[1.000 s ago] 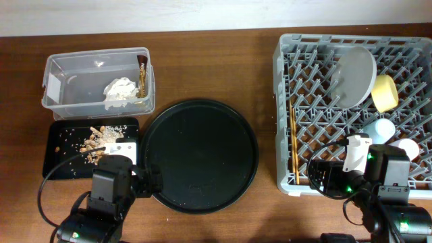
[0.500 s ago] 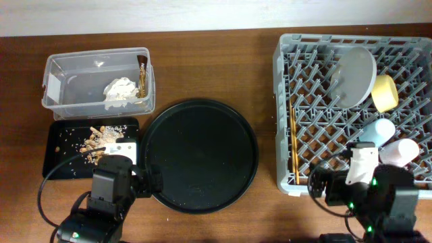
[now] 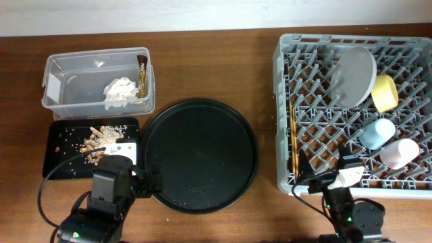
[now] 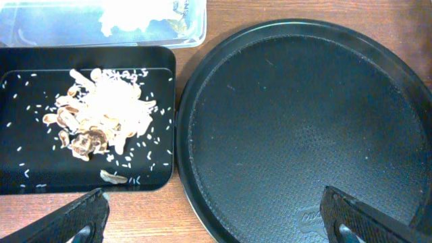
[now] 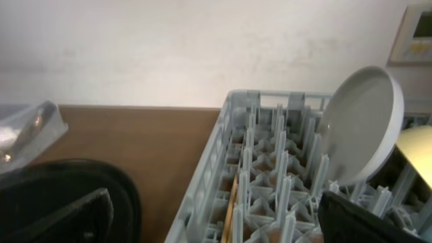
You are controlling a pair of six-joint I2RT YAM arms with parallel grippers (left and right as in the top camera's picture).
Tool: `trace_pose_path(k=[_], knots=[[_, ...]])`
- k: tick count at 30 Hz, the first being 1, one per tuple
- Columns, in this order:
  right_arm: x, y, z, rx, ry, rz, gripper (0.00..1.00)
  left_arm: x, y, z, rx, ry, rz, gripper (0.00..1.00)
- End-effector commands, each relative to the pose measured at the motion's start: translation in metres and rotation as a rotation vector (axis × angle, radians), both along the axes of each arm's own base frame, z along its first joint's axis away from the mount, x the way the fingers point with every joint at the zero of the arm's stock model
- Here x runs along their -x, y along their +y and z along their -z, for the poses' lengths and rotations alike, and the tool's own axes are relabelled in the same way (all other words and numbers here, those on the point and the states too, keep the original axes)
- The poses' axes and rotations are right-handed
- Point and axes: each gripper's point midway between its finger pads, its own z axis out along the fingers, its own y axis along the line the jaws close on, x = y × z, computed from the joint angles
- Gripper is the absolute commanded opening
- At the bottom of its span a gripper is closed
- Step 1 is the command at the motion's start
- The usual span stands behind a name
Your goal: Sort waste into correct bins and load items into the dishwasher rack
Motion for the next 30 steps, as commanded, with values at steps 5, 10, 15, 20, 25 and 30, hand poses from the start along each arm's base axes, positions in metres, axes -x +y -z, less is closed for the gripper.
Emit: trace_pose_path(k=[5,10,15,20,25,30], knots=[[-0.011,-0.021,0.012,0.008,-0.087,0.129,0.98,0.000,0.001,0.001,-0.017,-0.002,0.005,0.99],[-0.011,-0.025,0.041,0.019,0.031,0.151,0.98,0.000,0.001,0.001,-0.017,-0.002,0.005,0.99],[-0.011,-0.025,0.041,0.019,0.032,0.151,0.98,0.000,0.001,0.001,-0.017,-0.002,0.005,0.99],[-0.011,-0.025,0.041,0.019,0.032,0.151,0.98,0.000,0.001,0.001,-0.017,-0.002,0.005,0.99],[-0.011,-0.026,0.041,0.019,0.032,0.152,0.98,0.000,0.001,0.001,-0.017,-0.002,0.005,0.99],[-0.011,-0.025,0.041,0.019,0.032,0.151,0.98,0.000,0.001,0.001,-0.017,-0.002,0.005,0.99]])
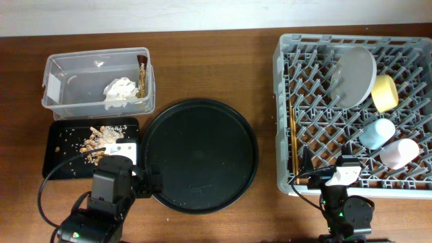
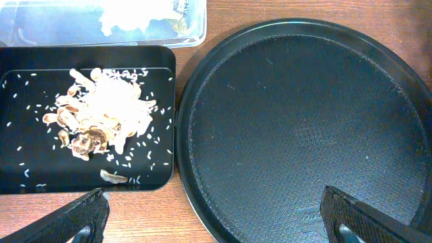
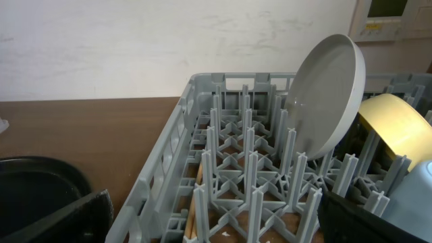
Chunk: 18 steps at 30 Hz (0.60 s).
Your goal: Sort waste into correct bins and load items into the dishwasher rack
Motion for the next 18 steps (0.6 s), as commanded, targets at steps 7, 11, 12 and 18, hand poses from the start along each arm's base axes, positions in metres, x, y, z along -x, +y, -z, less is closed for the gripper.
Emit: trace_pose_path(k=[7,11,12,18], knots=[[0.000,-0.002,0.002,0.009,0.002,0.016,0.98,0.000,0.001,0.000,-0.016,-0.004,0.004,0.99],[0.000,-0.002,0.002,0.009,0.002,0.015,0.98,0.006,0.018,-0.001,-0.017,-0.030,-0.059,0.99],[0.000,-0.002,0.002,0.009,0.002,0.015,0.98,0.007,0.021,-0.001,-0.008,-0.056,-0.074,0.99],[0.000,-0.002,0.002,0.009,0.002,0.015,0.98,-0.004,0.036,0.025,0.046,-0.326,-0.152,0.99]])
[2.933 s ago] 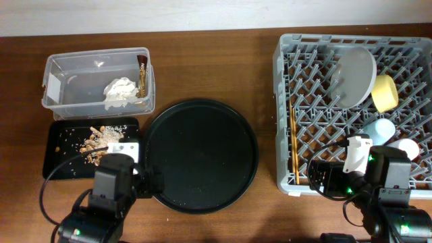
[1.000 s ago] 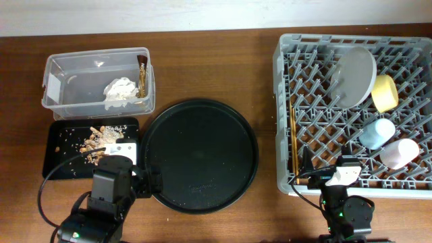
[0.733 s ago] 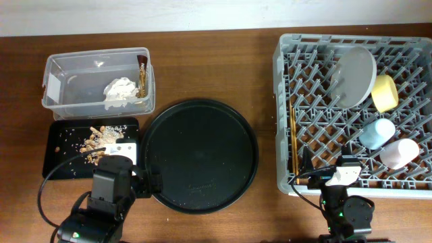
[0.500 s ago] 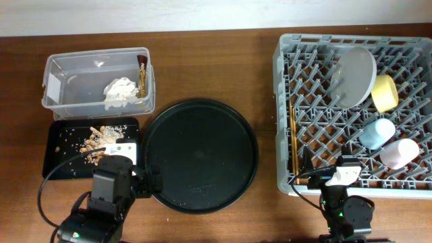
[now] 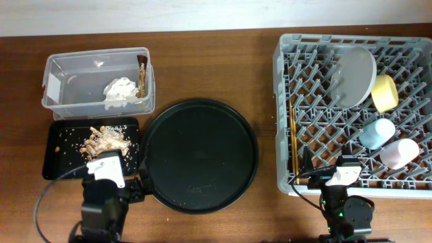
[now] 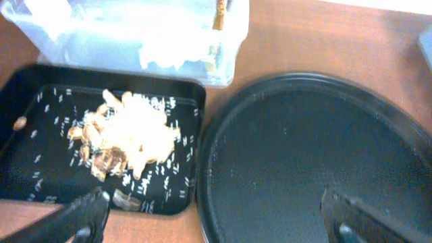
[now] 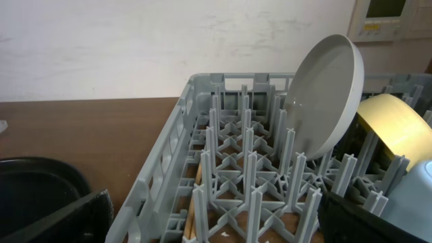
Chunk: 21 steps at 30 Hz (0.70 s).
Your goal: Sort waste into correct bins and load items into the dishwasher rack
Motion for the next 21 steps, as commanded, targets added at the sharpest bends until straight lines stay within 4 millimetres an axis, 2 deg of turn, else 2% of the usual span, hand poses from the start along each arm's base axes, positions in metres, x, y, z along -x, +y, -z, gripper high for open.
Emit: trace_pose_path(k=[1,9,11,16,21], knots=[[0.000,-0.002,0.002,0.009,0.002,0.012,0.98,-0.011,0.008,0.023,0.005,-0.160,-0.034,1.00],[0.000,-0.002,0.002,0.009,0.002,0.012,0.98,-0.027,0.013,0.028,0.031,-0.465,-0.069,0.99],[0.000,-0.002,0.002,0.009,0.002,0.012,0.98,-0.026,0.013,0.029,0.017,-0.470,-0.066,0.99],[0.000,-0.002,0.002,0.009,0.002,0.012,0.98,-0.024,0.014,0.019,0.021,-0.518,-0.067,0.99],[0.000,-0.002,0.002,0.009,0.002,0.012,0.98,-0.024,0.014,0.019,0.021,-0.517,-0.067,0.99]])
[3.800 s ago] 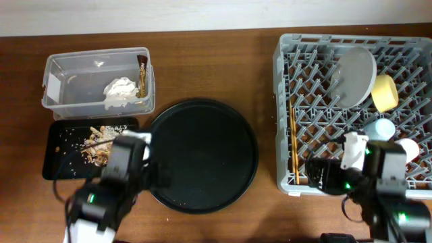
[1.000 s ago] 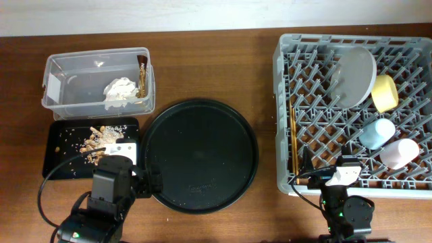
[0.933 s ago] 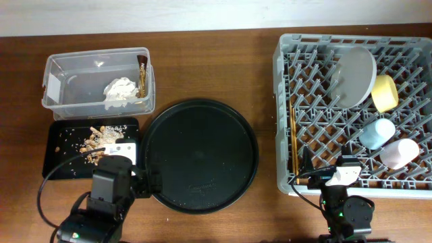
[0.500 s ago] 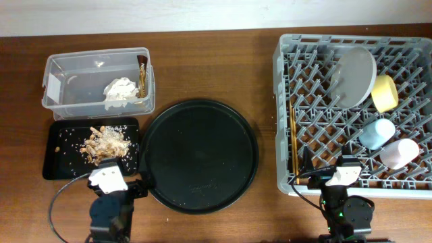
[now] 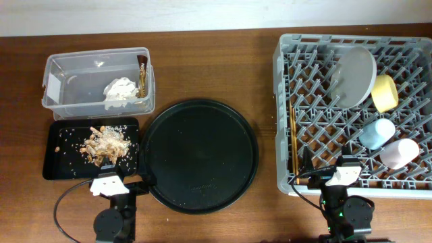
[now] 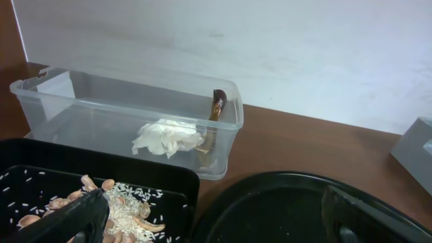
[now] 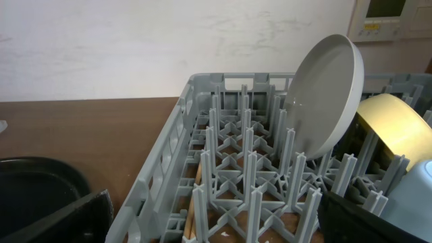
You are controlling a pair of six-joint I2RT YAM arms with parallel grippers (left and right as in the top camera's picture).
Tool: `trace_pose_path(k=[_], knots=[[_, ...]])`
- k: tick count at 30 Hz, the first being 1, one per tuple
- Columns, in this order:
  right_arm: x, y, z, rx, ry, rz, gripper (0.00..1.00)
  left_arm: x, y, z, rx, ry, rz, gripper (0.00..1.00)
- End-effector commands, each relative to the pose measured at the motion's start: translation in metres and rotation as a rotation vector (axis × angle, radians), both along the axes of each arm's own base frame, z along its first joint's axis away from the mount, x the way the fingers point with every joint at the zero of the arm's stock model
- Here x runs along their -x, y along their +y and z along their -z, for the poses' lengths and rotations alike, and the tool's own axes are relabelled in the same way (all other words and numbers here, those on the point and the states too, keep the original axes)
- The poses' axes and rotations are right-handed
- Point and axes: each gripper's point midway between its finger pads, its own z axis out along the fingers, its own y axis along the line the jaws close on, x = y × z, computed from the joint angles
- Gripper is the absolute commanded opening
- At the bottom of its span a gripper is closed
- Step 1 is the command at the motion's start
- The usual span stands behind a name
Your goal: Sort waste into correct bins and load items into the dishwasher rack
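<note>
A clear bin (image 5: pixel 98 77) at the back left holds a crumpled tissue (image 6: pixel 165 138) and a brown wrapper (image 6: pixel 217 108). In front of it, food scraps (image 5: pixel 101 145) lie on a black rectangular tray (image 5: pixel 57 162). The grey dishwasher rack (image 5: pixel 280 101) at the right carries a grey plate (image 5: pixel 354 75), a yellow cup (image 5: pixel 385 93), a blue cup (image 5: pixel 376 133), a pink cup (image 5: pixel 399 152) and chopsticks (image 5: pixel 293 135). My left gripper (image 6: pixel 216 223) is open and empty at the scrap tray's front edge. My right gripper (image 7: pixel 216 223) is open and empty at the rack's front left corner.
A large round black tray (image 5: pixel 200 155) lies bare in the middle of the brown table, between the scrap tray and the rack. Both arms sit low at the table's front edge. A white wall runs behind the table.
My left arm has drawn back toward the front edge and tilted up. Its camera now looks level across the scrap tray to the bin and wall. The right arm has not moved.
My left gripper first hung open over the front of the scrap tray and round tray, looking down; my right gripper faced the rack's left rim. The right gripper then faced squarely into the rack and stayed. The left arm was further back at each later moment.
</note>
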Motion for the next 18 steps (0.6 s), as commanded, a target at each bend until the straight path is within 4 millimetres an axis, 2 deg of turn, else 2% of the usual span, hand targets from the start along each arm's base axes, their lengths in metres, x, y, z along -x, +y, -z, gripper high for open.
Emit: trace_pose_path(k=[1,8,9,12,14,18], knots=[[0.000,-0.002,0.002,0.008,0.002,0.011,0.98,0.000,0.003,0.001,-0.016,-0.005,-0.014,0.99],[0.000,-0.002,0.002,0.008,0.002,0.011,0.98,0.001,0.007,-0.001,-0.051,-0.007,-0.035,0.99],[0.000,-0.002,0.002,0.008,0.002,0.011,0.98,0.000,0.004,-0.001,-0.082,-0.007,-0.016,1.00],[0.000,-0.002,0.002,0.008,0.002,0.011,0.98,0.000,-0.028,-0.005,-0.325,-0.030,0.179,0.99],[0.000,-0.002,0.002,0.008,0.002,0.011,0.98,0.001,-0.028,0.008,-0.309,0.021,0.189,0.99],[0.000,-0.002,0.002,0.008,0.002,0.011,0.98,0.000,-0.028,0.006,-0.313,0.016,0.185,0.99]])
